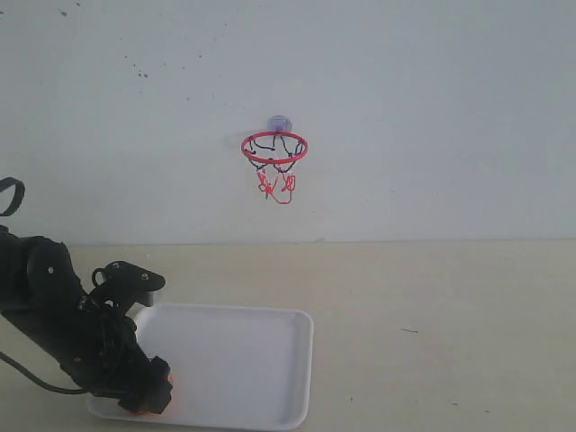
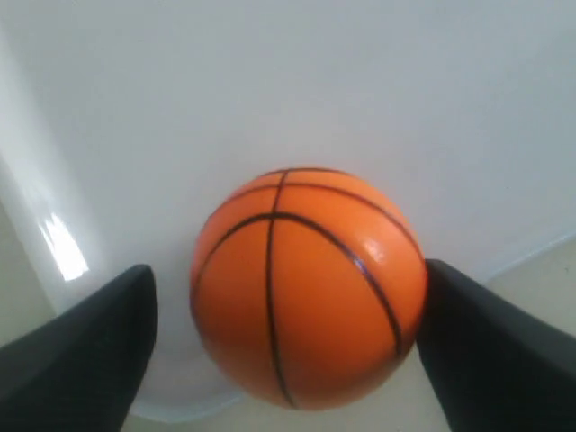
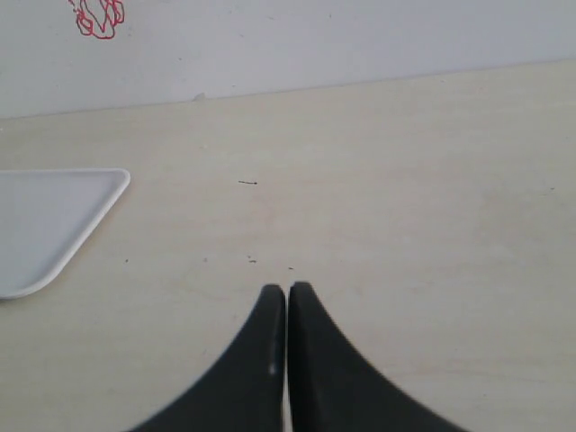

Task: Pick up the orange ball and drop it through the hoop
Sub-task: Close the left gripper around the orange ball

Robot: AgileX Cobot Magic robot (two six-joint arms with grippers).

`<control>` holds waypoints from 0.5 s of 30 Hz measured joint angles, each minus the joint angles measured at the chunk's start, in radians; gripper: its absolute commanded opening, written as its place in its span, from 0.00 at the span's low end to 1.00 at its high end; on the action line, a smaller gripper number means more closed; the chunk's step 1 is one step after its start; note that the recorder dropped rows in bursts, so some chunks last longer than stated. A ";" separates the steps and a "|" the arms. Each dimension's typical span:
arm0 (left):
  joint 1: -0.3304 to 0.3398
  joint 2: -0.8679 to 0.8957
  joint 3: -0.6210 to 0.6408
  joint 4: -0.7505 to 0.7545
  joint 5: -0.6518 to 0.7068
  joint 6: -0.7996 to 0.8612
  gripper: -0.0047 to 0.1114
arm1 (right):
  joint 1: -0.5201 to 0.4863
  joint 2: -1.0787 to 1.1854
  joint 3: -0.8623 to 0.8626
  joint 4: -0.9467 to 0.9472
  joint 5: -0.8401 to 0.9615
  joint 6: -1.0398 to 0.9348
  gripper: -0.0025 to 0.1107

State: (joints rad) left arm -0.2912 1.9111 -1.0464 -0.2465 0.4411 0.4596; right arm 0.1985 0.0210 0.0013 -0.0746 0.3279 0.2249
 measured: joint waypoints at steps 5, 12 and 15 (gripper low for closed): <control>0.000 0.000 0.000 0.015 -0.004 -0.002 0.45 | 0.000 0.000 0.000 0.000 0.002 0.000 0.02; 0.000 0.000 0.000 0.022 -0.028 -0.002 0.07 | 0.000 0.000 0.000 0.000 0.002 0.000 0.02; 0.000 -0.002 0.000 0.022 -0.044 -0.002 0.08 | 0.000 0.000 0.000 0.000 0.002 0.000 0.02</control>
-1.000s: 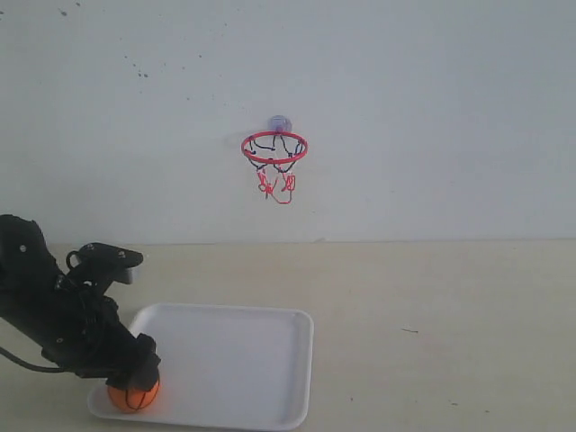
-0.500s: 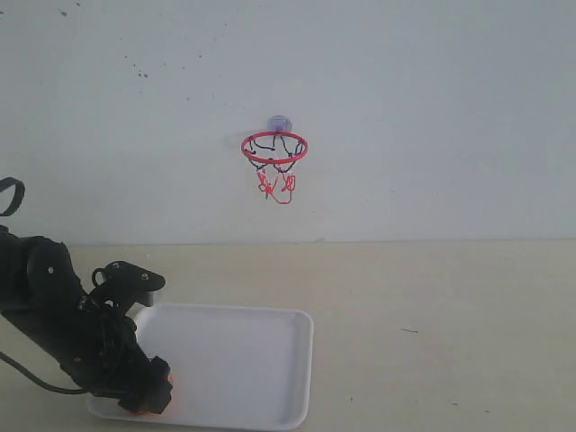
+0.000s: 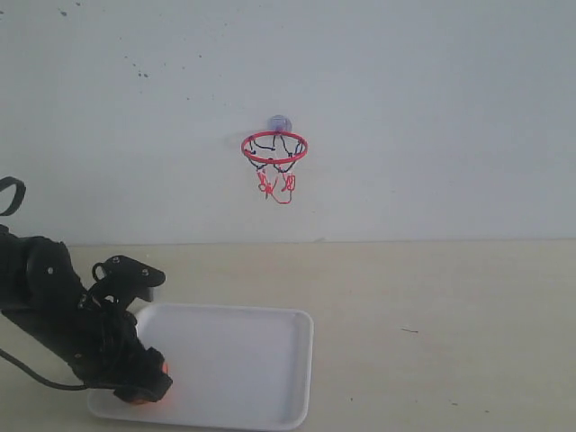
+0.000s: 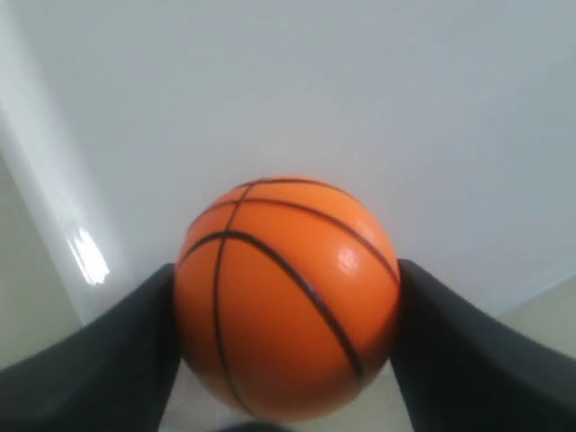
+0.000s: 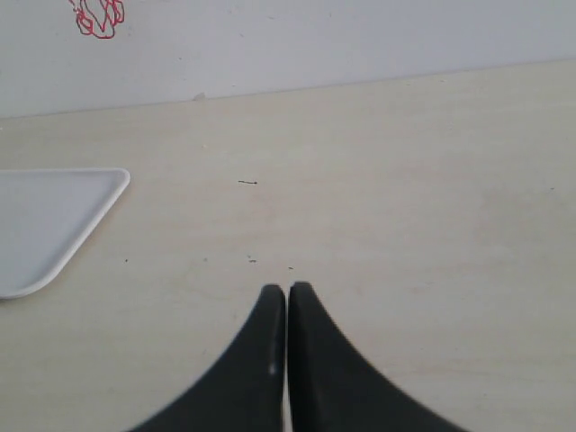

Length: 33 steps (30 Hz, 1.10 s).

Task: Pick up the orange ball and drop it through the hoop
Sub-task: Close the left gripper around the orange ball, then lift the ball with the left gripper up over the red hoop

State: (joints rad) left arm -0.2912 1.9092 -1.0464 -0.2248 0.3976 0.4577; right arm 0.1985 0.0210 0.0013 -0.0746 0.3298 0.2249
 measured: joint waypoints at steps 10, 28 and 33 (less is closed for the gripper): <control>0.000 -0.044 -0.052 -0.013 -0.321 -0.002 0.08 | 0.000 0.000 0.000 0.000 0.000 0.000 0.02; 0.051 0.199 -0.637 0.024 -0.511 -0.040 0.08 | 0.000 0.000 0.000 0.000 0.000 0.000 0.02; 0.051 0.272 -0.755 0.149 -0.580 -0.181 0.08 | 0.000 0.000 0.000 0.000 0.000 0.000 0.02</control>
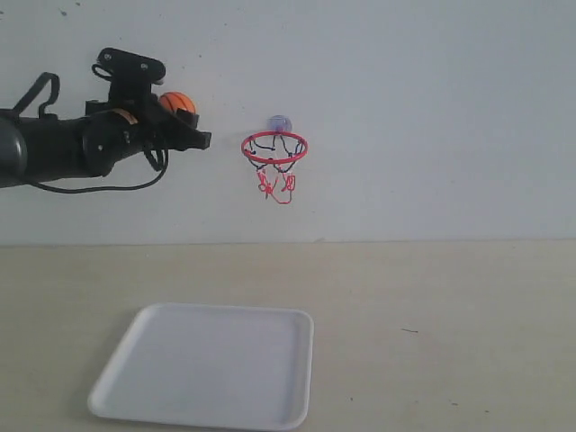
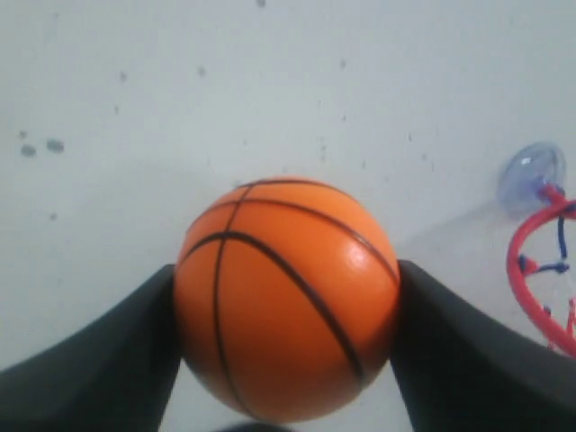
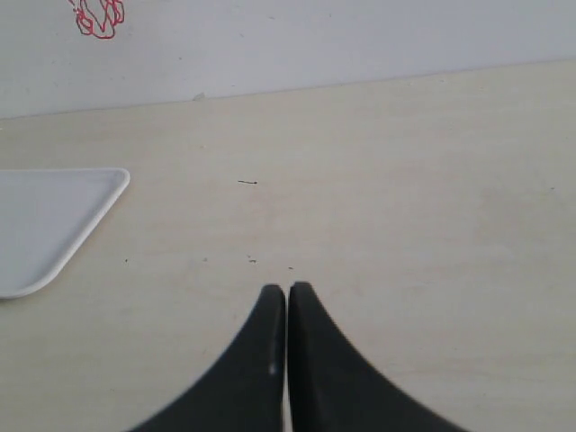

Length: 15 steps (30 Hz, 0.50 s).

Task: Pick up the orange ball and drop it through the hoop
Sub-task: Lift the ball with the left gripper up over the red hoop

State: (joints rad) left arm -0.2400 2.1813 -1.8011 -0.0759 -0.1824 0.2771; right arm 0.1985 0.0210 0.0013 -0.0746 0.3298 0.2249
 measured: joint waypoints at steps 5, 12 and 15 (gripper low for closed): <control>0.000 0.054 -0.091 0.488 -0.083 -0.473 0.08 | 0.000 0.000 0.000 0.000 0.000 0.000 0.02; -0.002 0.144 -0.266 1.170 -0.250 -1.134 0.08 | 0.000 0.000 0.000 0.000 0.000 0.000 0.02; 0.007 0.173 -0.309 1.275 -0.313 -1.243 0.08 | 0.000 0.000 0.000 0.000 0.000 0.000 0.02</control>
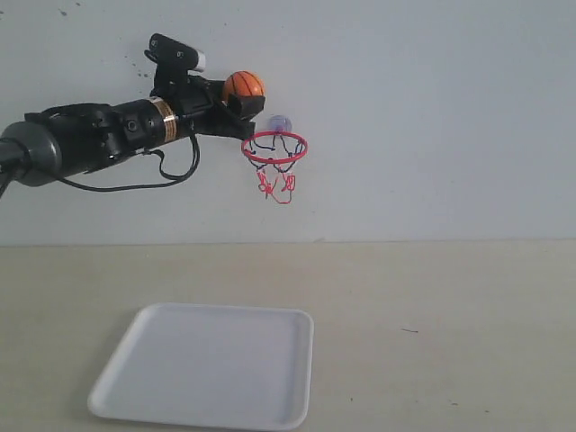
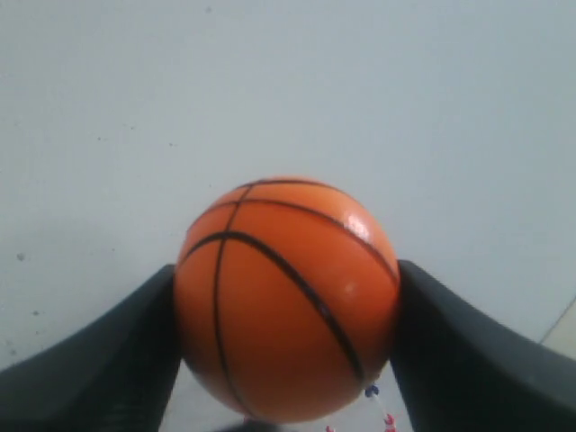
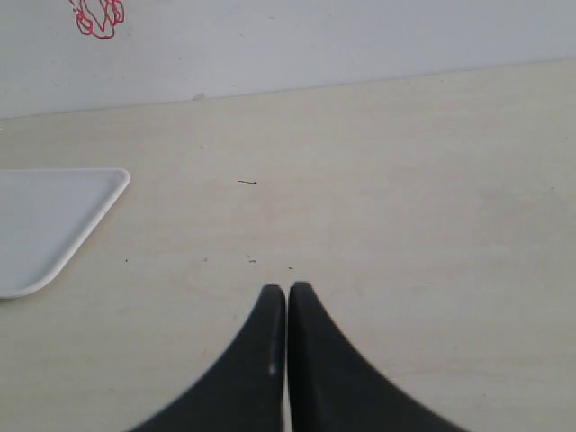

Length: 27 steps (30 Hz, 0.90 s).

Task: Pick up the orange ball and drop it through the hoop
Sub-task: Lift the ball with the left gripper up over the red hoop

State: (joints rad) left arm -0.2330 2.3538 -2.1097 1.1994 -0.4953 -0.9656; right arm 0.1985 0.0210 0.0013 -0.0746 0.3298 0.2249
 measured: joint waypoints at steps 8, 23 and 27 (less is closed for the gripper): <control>0.012 0.103 -0.135 0.091 -0.041 -0.114 0.08 | 0.000 0.000 0.000 0.000 0.000 0.000 0.02; 0.012 0.121 -0.171 0.152 -0.099 -0.204 0.34 | 0.000 0.000 0.000 0.000 0.000 0.000 0.02; 0.012 0.122 -0.171 0.148 -0.125 -0.180 0.63 | 0.000 0.000 0.000 0.000 0.000 0.000 0.02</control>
State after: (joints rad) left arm -0.2206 2.4762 -2.2808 1.3476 -0.6204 -1.1456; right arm 0.1985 0.0210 0.0013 -0.0746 0.3298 0.2249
